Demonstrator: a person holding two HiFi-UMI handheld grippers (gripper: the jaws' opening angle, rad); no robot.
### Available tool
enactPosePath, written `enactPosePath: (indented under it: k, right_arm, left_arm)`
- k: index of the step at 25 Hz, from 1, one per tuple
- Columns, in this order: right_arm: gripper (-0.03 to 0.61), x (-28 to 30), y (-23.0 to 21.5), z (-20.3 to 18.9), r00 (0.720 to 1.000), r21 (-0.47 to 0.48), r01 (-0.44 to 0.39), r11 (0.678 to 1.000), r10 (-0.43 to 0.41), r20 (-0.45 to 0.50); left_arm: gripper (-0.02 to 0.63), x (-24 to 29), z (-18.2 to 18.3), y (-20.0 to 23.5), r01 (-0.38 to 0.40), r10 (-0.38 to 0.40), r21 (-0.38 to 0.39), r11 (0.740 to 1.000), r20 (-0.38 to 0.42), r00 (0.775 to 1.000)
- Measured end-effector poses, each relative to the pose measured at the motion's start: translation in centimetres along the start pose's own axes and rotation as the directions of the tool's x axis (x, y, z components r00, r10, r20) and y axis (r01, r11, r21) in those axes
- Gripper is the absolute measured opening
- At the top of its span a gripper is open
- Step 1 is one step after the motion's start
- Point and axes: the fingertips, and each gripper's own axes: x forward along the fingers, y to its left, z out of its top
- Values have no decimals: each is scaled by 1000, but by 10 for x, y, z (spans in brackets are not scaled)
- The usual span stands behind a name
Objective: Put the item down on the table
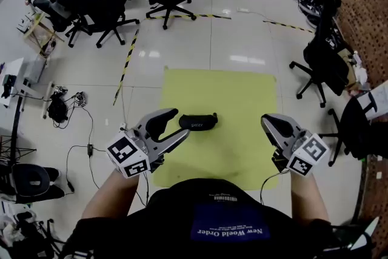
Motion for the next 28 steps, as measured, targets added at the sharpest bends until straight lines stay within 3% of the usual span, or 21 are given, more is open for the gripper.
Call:
enactPosePath:
  k: [4, 7, 10, 14, 28]
  right_arm:
    - [-12, -10, 6, 19, 999, -18, 15, 1000, -14, 29]
    - [-12, -18, 2, 20, 999, 6, 30, 1000, -31, 45]
    - [-12, -19, 2, 10, 999, 52, 30, 998, -32, 42]
    - [-12, -15, 2, 3, 998, 96, 15, 995, -21, 62]
    - [-14, -12, 1, 2, 999, 56, 33, 998, -35, 40]
  left_arm:
    - [104, -19, 15, -15, -37, 38, -12, 999, 79, 996]
    - [6, -22, 19, -14, -71, 80, -73, 995, 131, 988]
    - [6, -24, 14, -13, -85, 102, -120, 989, 140, 985]
    - [6, -25, 4, -14, -99, 116, -125, 987, 131, 985]
    - [6, -23, 6, -17, -89, 100, -100, 991, 119, 988]
